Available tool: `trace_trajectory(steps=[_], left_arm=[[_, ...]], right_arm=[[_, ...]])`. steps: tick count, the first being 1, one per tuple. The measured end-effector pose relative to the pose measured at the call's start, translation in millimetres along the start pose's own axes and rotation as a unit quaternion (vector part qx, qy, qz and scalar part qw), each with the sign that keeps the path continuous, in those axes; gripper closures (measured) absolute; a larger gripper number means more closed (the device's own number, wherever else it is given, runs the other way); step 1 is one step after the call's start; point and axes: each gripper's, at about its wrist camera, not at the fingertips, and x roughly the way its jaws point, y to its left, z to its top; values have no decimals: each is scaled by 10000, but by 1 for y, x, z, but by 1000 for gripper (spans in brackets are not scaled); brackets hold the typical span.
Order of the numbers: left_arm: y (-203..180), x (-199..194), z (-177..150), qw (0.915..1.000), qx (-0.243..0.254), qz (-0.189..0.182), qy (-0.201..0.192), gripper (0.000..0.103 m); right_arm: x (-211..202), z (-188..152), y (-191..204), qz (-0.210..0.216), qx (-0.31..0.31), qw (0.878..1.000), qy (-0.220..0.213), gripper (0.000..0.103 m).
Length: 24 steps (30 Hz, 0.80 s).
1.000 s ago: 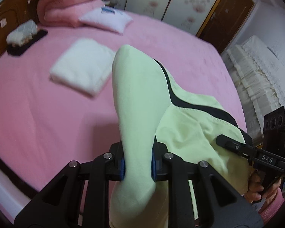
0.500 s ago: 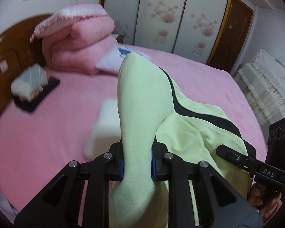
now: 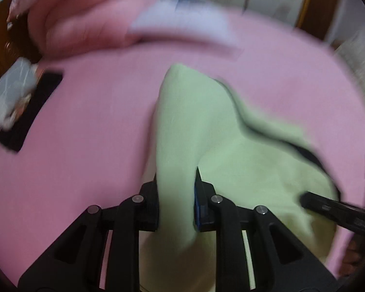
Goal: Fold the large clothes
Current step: 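Lift the bundle and carry it toward the pillows with both tools, then lower the bundle onto the bed and open both tools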
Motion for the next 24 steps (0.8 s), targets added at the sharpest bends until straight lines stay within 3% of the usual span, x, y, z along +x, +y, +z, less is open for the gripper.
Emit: trace_trajectory(steps=[2, 3, 4, 5, 6, 7, 9, 11, 13, 17, 19, 21, 24], left_arm=[[4, 11, -12, 9985, 120, 165, -512, 77], [8, 12, -12, 9980, 26, 84, -624, 76], [15, 17, -9, 9976, -135, -11, -675, 74], [21, 23, -5, 9974, -245, -48, -676, 71], [19, 23, -6, 9973, -283, -40, -675, 68], [17, 25, -5, 9972, -310, 30, -673, 66], [4, 20, -7, 9972, -323, 186, -650, 63], [-4, 15, -11, 9969, -350, 503, -492, 59], [-18, -2, -23, 9960, -386, 754, -279, 54], [-42, -40, -45, 9946, -417, 953, 13, 47], [-47, -50, -57, 9951, -409, 886, 173, 45], [-54, -61, -72, 9951, -307, 893, 276, 45], [-59, -70, -90, 9937, -158, 999, 479, 45]], right_arm=[[30, -11, -16, -107, -57, 9994, 337, 86], [30, -20, -23, 91, -156, 9997, 182, 76], [28, -25, -27, 144, -171, 9997, 76, 58], [25, -32, -32, 99, -91, 9999, 35, 50], [22, -39, -37, 186, 37, 9998, 12, 47], [18, -48, -41, 366, 203, 9991, -49, 47], [10, -62, -40, 335, 338, 9988, -68, 47], [13, -67, -27, 269, 278, 9991, 159, 47], [12, -68, -8, 181, -28, 9994, 295, 47], [32, -50, 33, -528, -1059, 9920, 446, 49], [45, -36, 49, -546, -1479, 9852, 676, 85], [50, -25, 49, -385, -1342, 9861, 899, 87], [44, -4, 30, 217, -253, 9947, 972, 89]])
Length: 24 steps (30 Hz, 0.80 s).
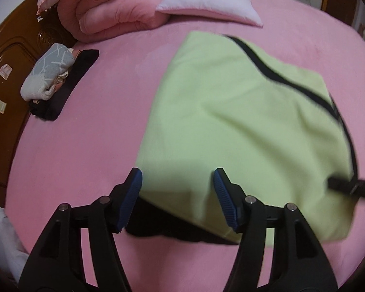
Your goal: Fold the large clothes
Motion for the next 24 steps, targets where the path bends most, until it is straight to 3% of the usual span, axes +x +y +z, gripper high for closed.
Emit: trace_trajectory(steps=[2, 6, 8, 11, 15, 18, 20, 23, 24], left_arm=[[0, -10, -21, 9999, -68, -72, 82, 45], [2, -10, -42, 9981, -265, -416, 381, 35], [1, -9, -46, 9980, -327, -354, 405, 35], [1, -9, -52, 9988, -346, -108, 329, 35], [12, -20, -63, 9960, -831, -39, 313, 35], [20, -32, -76, 9908, -1206, 453, 416, 35], [24, -47, -95, 9843, -1481, 758, 590, 35], [22, -74, -127, 9784, -1882, 618, 582, 35], [13, -86, -146, 9766, -2025, 442, 571, 35]], right_arm=[[-5, 5, -18, 298, 590, 9978, -77, 90], [5, 20, -57, -371, 974, 9939, -374, 91], [17, 17, -71, -319, 1342, 9900, -285, 90], [15, 16, -60, -260, 1127, 9928, -307, 89], [6, 13, -30, -637, 795, 9947, -142, 77], [-3, -2, -19, -587, 830, 9948, 44, 68], [-20, -18, -13, -697, 797, 9943, 96, 68], [-45, -47, 0, -946, 587, 9938, -36, 63], [-56, -61, 5, -1090, 500, 9927, -106, 57]])
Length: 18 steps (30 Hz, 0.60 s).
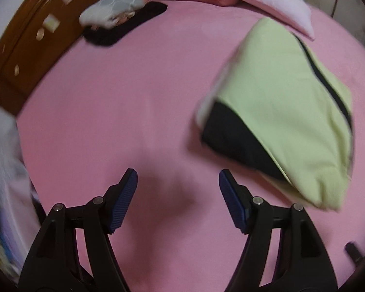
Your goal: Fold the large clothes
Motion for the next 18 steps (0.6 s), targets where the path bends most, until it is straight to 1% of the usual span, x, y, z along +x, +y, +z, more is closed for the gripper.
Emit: trace_trajectory(steps=[1, 2, 3, 4, 5, 6, 7, 8, 9, 10, 11, 12, 13, 14, 15, 17, 18], left_arm=[[-2, -6, -18, 9999, -22, -124, 85, 35], [-6, -10, -37, 9995, 12, -228, 224, 35], [-9, -13, -49, 9989, 56, -313, 342, 36], [-17, -19, -75, 9968, 151, -540, 567, 37], [-21, -24, -91, 9951, 201, -693, 676, 41], [-28, -31, -111, 9928, 279, -840, 801, 42], [-35, -37, -128, 9908, 357, -946, 901, 42], [-44, -46, -150, 9875, 486, -1095, 1028, 42], [-54, -55, -169, 9834, 638, -1256, 1143, 42], [-67, -67, -191, 9784, 805, -1432, 1254, 42], [-78, -77, -208, 9717, 1011, -1623, 1386, 41], [-88, -87, -228, 9639, 1275, -1775, 1521, 41], [-99, -100, -248, 9583, 1536, -1813, 1586, 41], [-108, -115, -271, 9567, 1707, -1766, 1561, 41], [-112, -123, -284, 9575, 1748, -1719, 1520, 41], [-127, -150, -326, 9601, 1866, -1596, 1339, 41], [-134, -160, -343, 9603, 1941, -1554, 1263, 41]], right_arm=[[-8, -12, -1, -124, -57, 9999, -78, 47], [-12, -23, -2, -275, -111, 9994, -175, 42], [-23, -40, -6, -490, -155, 9982, -312, 33], [-32, -56, -11, -659, -180, 9969, -394, 29], [-52, -85, -41, -792, -211, 9957, -423, 28], [-59, -102, -49, -1081, -156, 9932, -402, 26], [-65, -113, -54, -1223, -101, 9918, -347, 26], [-73, -129, -64, -1358, 36, 9904, -263, 26], [-83, -147, -76, -1402, 151, 9898, -215, 25], [-91, -161, -86, -1432, 237, 9892, -186, 21], [-97, -172, -93, -1499, 371, 9879, -137, 17], [-107, -191, -105, -1625, 576, 9850, -77, 11], [-115, -204, -118, -1704, 702, 9829, -56, 7], [-125, -223, -132, -1818, 943, 9788, -28, 5], [-134, -240, -145, -1872, 1147, 9756, -18, 4], [-151, -270, -171, -1902, 1456, 9709, -26, 3], [-160, -286, -190, -2007, 1614, 9663, 39, 3]])
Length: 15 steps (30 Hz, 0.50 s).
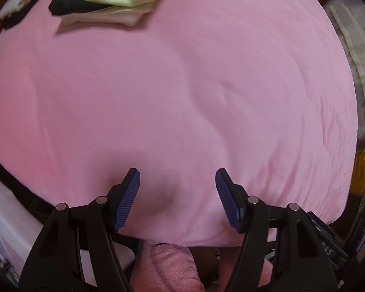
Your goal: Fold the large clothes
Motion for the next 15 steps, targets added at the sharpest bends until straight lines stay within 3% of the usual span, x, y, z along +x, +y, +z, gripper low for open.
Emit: trace_trajectory(steps=[4, 9, 12, 15], left_arm=[[-73, -9, -57, 9994, -20, 170, -285, 41], [-155, -16, -119, 9984, -419, -139, -352, 41], [-222, -28, -146, 9998, -82, -181, -75, 41], [-266, -52, -162, 9982, 511, -125, -302, 41]], right_arm=[[-1, -12, -94, -342, -133, 9989, 281, 3], [-28, -24, -185, -510, -1048, 9931, 86, 1], [-54, -31, -239, -543, -1081, 9925, 167, 1], [-99, -38, -292, -419, -914, 9947, -191, 1]])
